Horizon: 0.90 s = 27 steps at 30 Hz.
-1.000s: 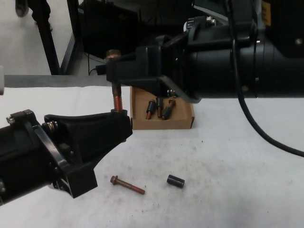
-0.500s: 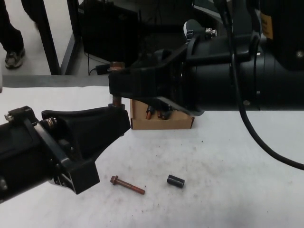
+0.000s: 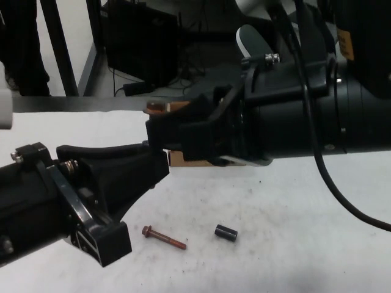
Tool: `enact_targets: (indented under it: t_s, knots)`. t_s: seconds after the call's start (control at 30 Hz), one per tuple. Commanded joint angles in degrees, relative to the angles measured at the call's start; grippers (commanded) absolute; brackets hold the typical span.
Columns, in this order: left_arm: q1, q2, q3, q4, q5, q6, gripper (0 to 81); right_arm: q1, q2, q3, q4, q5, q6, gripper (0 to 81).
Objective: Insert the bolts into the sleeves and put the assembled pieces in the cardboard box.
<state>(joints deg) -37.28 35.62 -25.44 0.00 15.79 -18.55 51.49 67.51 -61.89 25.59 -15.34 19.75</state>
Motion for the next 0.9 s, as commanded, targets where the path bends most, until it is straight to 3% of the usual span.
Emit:
enact_targets:
  t_s: [0.0, 0.07, 0.13, 0.27, 0.3, 0.63, 0.87]
  knots:
    - [0.07, -0.45, -0.95, -3.33, -2.47, 1.01, 0.8, 0.52, -0.29, 0.35, 4.23, -2.15, -0.88, 0.2]
    - [0.07, -0.45, -0.95, -3.33, -2.47, 1.01, 0.8, 0.49, -0.29, 0.35, 4.09, -1.92, -0.88, 0.3]
    - [0.07, -0.45, -0.95, -3.51, -2.47, 1.03, 0.8, 0.49, -0.29, 0.35, 4.09, -1.92, -0.88, 7.9]
    - [0.07, -0.45, -0.95, -4.89, -2.47, 1.03, 0.8, 0.49, -0.29, 0.35, 4.09, 2.77, -0.74, 43.8]
    - [0.07, -0.45, -0.95, -5.26, -2.47, 1.03, 0.8, 0.49, -0.29, 0.35, 4.09, 3.95, -0.56, 49.6]
    - [0.07, -0.45, -0.95, -5.10, -2.47, 1.03, 0.8, 0.20, -0.92, -0.11, 5.50, 4.32, -0.92, 46.6]
    - [0.07, 3.51, -0.95, -3.64, -2.68, 2.56, 0.8, -0.22, -4.90, -0.10, 15.44, 7.69, -8.11, 46.6]
